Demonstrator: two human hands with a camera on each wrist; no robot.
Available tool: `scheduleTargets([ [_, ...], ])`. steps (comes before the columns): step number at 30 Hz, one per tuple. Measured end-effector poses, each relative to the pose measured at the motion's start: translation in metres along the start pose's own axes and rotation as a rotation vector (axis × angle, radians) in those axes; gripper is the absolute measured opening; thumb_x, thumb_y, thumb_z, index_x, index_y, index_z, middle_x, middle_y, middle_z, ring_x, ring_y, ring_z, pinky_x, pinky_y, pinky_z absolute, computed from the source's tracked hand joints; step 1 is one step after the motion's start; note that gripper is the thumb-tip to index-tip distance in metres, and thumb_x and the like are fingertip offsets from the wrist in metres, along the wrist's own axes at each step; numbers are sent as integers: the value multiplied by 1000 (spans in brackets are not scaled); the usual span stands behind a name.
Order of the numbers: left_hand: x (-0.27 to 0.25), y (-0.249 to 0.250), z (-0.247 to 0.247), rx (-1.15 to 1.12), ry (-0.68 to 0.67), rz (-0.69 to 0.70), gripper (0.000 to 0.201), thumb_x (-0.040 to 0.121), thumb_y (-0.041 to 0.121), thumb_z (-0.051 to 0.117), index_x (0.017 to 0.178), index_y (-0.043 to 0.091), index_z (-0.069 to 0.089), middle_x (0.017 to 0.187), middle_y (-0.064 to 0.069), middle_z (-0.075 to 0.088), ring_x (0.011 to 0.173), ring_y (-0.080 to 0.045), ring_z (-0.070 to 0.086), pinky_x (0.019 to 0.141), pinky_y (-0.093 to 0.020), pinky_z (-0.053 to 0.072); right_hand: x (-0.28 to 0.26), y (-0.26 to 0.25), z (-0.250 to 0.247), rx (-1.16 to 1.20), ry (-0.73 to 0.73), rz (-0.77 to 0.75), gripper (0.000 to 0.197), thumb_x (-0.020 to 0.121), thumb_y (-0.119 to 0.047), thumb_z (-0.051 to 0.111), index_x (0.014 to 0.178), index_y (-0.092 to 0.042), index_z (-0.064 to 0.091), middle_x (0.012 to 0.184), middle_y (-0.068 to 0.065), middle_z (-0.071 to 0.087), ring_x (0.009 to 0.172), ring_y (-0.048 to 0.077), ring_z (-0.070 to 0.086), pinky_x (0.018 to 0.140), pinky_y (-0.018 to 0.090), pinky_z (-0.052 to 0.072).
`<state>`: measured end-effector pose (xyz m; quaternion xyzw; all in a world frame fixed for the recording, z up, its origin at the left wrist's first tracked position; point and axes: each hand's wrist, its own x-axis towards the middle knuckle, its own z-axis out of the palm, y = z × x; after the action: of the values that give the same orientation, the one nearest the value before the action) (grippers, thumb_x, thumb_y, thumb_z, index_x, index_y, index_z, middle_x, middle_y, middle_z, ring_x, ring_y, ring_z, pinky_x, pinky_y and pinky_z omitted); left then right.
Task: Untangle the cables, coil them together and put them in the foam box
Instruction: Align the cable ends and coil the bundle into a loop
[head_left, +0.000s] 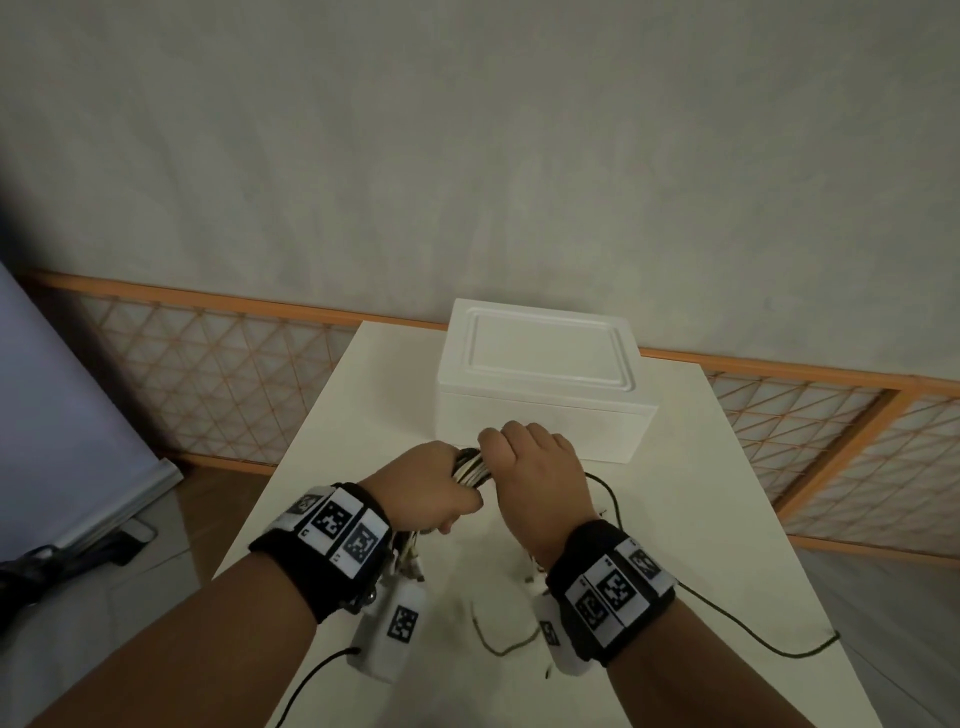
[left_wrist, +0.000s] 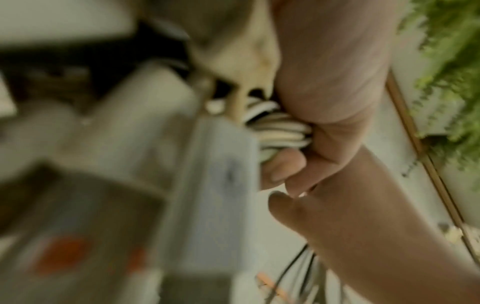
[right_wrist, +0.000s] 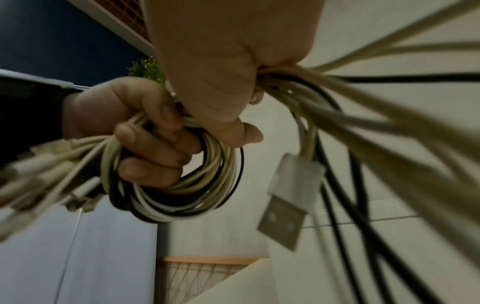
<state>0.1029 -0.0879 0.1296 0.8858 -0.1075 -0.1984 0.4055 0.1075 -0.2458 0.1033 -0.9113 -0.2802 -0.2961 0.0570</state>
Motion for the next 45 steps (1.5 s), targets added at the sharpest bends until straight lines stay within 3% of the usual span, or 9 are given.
scheduleTargets([
  [4,5,-4,1,180,43,30,13,70,22,58,75,11,54,62,-3,59,54,-18,58,54,-32,46,15,2,-10,-46,-240,41,23,51,-3,59,68,-15,51,51,-3,43,43,19,37,44,22,21],
  [10,0,-13,17,66,-66,-27,15,76,20,62,76,5,58,61,-6,60,53,-18,57,49,-23,42,33,14,-31,45,-753,-159,7,80,-12,49,78,-19,49,69,-3,50,70,21,52,66,31,47],
  [16,-12,-5,8,-212,-140,79,10,70,17,62,63,15,56,54,-7,53,52,-21,53,57,-28,46,24,32,-31,415,-435,-255,29,70,-45,41,77,-17,49,63,-7,47,56,16,45,51,27,34],
  [19,-19,3,10,-362,-183,146,14,74,10,61,67,-1,55,50,-5,49,48,-18,51,55,-26,46,21,29,-32,589,-260,-227,41,83,-52,38,76,-13,52,63,-7,46,56,14,43,50,28,35],
  [27,-27,3,16,-347,-56,195,22,67,30,64,71,8,61,58,-7,59,50,-17,54,54,-28,45,16,-2,-19,818,-14,130,36,90,-35,38,56,-23,31,51,-10,29,50,11,34,48,34,32],
  [33,-31,0,20,-342,-2,189,17,67,24,63,73,9,61,56,-2,59,48,-15,56,53,-26,46,7,-18,-13,1110,51,338,33,82,-33,43,52,-20,35,55,1,38,55,15,37,55,36,33],
  [37,-32,0,20,-360,12,202,7,71,17,62,72,10,62,55,2,59,48,-12,56,52,-24,46,6,-21,-9,1137,48,449,34,82,-45,49,50,-30,48,80,-13,46,92,12,49,81,36,41],
  [41,-31,-1,22,-427,21,233,12,70,16,62,62,24,62,54,0,57,47,-15,54,54,-28,46,4,-21,-11,1301,68,520,66,82,-62,50,65,2,48,63,9,43,61,16,44,59,29,38],
  [45,-27,-1,20,-636,35,302,16,70,21,66,65,8,60,49,-4,50,45,-21,49,54,-28,43,-4,-22,-6,1539,133,671,72,83,-64,48,78,8,56,66,13,58,63,19,57,60,27,49],
])
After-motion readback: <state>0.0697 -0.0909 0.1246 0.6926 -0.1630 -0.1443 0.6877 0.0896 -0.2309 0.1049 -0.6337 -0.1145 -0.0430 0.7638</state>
